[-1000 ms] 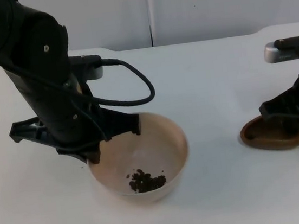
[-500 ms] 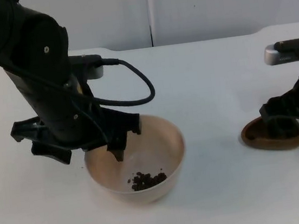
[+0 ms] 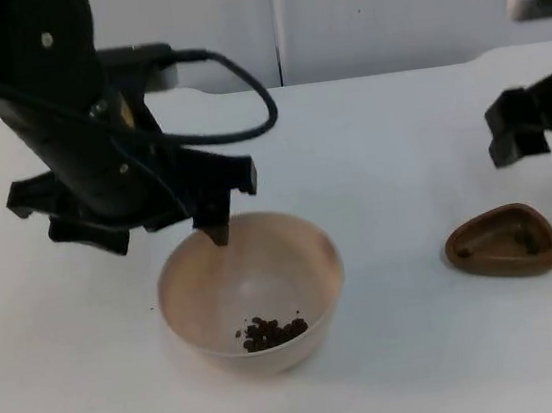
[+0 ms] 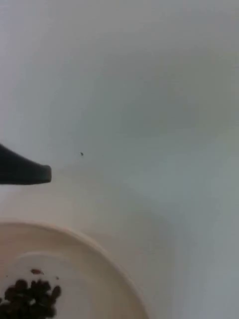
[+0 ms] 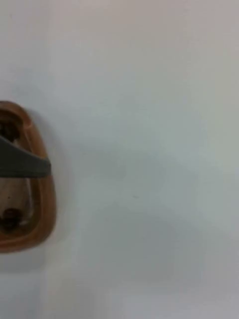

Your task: Pick up the bowl with the left hand and pour the coffee beans from the cup into the bowl with the right hand.

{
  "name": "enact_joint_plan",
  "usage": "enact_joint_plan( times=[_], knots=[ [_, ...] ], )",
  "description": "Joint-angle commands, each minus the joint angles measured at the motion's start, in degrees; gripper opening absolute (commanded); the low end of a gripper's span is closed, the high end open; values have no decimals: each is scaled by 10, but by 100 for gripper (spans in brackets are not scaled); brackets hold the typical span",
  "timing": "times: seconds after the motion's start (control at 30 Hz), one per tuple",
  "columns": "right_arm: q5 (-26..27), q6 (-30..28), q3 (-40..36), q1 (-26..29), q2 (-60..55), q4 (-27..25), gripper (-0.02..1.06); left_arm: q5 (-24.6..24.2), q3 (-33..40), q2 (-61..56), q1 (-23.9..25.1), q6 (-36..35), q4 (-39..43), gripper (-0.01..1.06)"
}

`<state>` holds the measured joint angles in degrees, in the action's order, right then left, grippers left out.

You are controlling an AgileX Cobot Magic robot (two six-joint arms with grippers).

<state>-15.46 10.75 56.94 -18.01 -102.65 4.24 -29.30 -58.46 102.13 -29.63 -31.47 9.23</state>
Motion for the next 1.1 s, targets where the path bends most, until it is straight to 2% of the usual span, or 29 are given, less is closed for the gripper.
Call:
enact_joint_plan(
  times=[0.0,0.23,0.7,0.97,1.07],
  knots=[
    [-16,-8,-1,1,30,2,76,4,-1,-24,0,1,2,77],
    [-53,-13,-1,1,145,2,76,8,-1,-105,0,1,2,77],
    [-129,-40,-1,1,271,0,76,11,-1,-206,0,30,2,77],
    [-180,-59,-2,1,337,-1,76,-21,-1,-250,0,82,-21,77],
    [-181,-59,-12,1,367,-1,76,-22,-1,-269,0,108,-45,77]
  ],
)
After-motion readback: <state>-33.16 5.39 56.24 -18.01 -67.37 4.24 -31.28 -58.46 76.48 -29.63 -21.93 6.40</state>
